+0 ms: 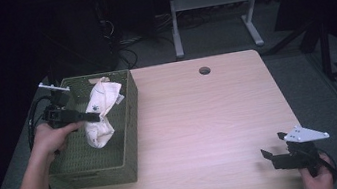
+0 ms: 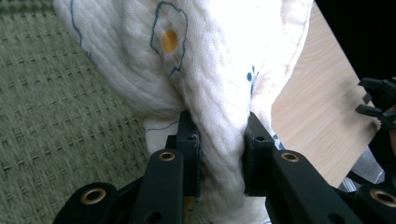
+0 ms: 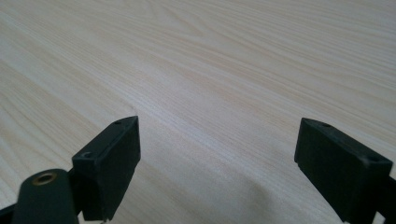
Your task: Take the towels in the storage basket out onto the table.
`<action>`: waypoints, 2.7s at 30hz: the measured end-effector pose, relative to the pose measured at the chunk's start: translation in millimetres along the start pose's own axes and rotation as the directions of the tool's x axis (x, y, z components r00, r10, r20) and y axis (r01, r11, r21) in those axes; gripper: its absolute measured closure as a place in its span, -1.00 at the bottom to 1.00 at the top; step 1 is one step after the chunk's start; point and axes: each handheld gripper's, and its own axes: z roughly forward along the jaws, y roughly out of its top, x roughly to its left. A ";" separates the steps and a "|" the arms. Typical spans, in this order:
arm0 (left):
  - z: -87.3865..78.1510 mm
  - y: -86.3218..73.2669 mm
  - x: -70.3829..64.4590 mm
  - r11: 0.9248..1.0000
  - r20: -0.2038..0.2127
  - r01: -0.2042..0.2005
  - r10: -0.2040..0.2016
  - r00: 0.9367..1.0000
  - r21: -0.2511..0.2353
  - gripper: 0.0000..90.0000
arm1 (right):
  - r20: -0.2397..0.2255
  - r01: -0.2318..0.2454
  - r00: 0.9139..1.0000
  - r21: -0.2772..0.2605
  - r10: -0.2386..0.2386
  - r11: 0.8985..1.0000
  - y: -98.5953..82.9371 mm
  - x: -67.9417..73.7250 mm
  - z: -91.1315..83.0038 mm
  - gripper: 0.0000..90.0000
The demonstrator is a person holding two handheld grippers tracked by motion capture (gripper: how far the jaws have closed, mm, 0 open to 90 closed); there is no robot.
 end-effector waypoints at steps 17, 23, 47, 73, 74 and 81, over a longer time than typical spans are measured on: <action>9.6 17.9 -42.9 0.996 0.062 -0.091 0.091 0.994 0.004 0.61 | -0.003 0.005 1.000 -0.001 -0.005 1.000 0.2 1.1 -0.2 -0.69; 16.1 21.2 -51.8 0.994 0.081 -0.108 0.107 0.991 0.006 0.61 | -0.004 0.006 1.000 -0.001 -0.006 1.000 0.2 0.9 -0.2 -0.69; 44.4 36.2 -86.4 0.985 0.137 -0.168 0.163 0.977 0.026 0.61 | 0.005 0.001 1.000 -0.011 -0.001 1.000 0.3 0.2 -3.2 -0.69; 72.0 46.7 -111.1 0.979 0.174 -0.202 0.192 0.966 0.039 0.59 | 0.006 -0.001 1.000 -0.015 0.001 1.000 0.1 -0.3 -4.8 -0.69; 73.1 47.0 -111.8 0.978 0.175 -0.203 0.193 0.965 0.041 0.59 | 0.006 -0.001 1.000 -0.015 0.001 1.000 0.1 -0.3 -4.8 -0.69; 85.0 49.6 -119.7 0.977 0.192 -0.210 0.198 0.961 0.045 0.59 | 0.006 -0.002 1.000 -0.021 0.002 1.000 -0.3 -1.0 -6.0 -0.69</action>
